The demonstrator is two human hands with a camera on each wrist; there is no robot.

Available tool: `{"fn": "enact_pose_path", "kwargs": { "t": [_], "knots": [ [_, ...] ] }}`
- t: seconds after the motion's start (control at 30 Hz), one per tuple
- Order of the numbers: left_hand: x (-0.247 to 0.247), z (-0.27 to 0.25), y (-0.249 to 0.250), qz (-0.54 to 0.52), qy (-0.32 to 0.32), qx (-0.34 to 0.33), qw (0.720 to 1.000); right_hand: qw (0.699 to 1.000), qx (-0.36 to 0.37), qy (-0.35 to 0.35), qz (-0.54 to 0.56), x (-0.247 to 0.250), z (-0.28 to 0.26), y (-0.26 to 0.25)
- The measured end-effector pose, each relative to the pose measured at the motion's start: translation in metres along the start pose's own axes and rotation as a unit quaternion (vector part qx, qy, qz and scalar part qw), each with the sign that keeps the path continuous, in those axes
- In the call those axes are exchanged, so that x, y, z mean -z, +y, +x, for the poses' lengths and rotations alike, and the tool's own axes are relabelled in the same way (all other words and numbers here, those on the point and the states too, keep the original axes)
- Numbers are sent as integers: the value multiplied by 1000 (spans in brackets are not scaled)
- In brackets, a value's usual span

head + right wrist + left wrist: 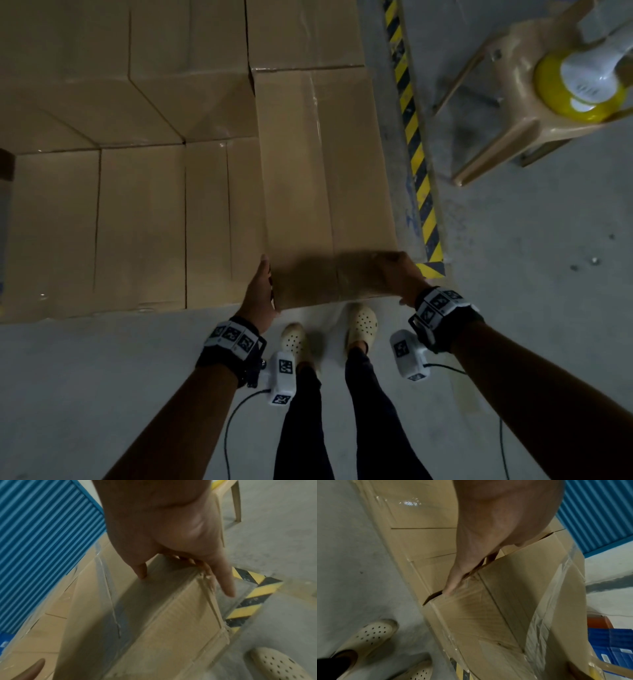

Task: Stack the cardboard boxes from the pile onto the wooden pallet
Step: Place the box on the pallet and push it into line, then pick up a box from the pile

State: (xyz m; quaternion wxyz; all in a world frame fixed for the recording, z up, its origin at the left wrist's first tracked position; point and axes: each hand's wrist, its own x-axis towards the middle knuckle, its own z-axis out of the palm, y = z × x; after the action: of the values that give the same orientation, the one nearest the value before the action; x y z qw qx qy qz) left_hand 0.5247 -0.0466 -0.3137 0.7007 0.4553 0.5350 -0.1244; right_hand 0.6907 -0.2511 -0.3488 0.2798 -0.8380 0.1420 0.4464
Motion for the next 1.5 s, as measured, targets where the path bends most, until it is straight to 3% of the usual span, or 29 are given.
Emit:
{"fn": "enact_pose_path", "kwargs": {
  "t": [0.13, 0.3, 0.4, 0.6, 0.8, 0.93, 1.07, 1.17, 1.33, 1.5],
  "knots": [
    [2, 3, -7, -75, -12, 59, 995, 998, -6, 18, 52, -6, -15, 12],
    [0, -23, 15, -34, 6, 5, 999, 997, 47, 45, 39, 3, -41, 11],
    [7, -44, 34, 84, 36, -85, 992, 994, 86, 67, -9, 12, -77, 4],
    [25, -127, 76, 212, 36, -310, 926, 958, 238, 154, -48, 26, -182, -16],
    [33, -267, 89, 230, 55, -523, 819, 881, 420, 210, 54, 36, -318, -18],
    [45, -364, 57, 215, 105, -612, 754, 814, 528, 222, 97, 35, -418, 5],
    [66, -447, -6, 212, 171, -676, 684, 752, 611, 213, 127, 20, -501, 49],
    [87, -491, -54, 220, 211, -691, 655, 722, 652, 198, 119, 2, -544, 81],
    [142, -533, -117, 201, 255, -686, 651, 676, 716, 153, 84, -35, -590, 114],
    [212, -547, -181, 231, 339, -629, 660, 658, 745, 102, 38, -88, -605, 127]
  ]
}}
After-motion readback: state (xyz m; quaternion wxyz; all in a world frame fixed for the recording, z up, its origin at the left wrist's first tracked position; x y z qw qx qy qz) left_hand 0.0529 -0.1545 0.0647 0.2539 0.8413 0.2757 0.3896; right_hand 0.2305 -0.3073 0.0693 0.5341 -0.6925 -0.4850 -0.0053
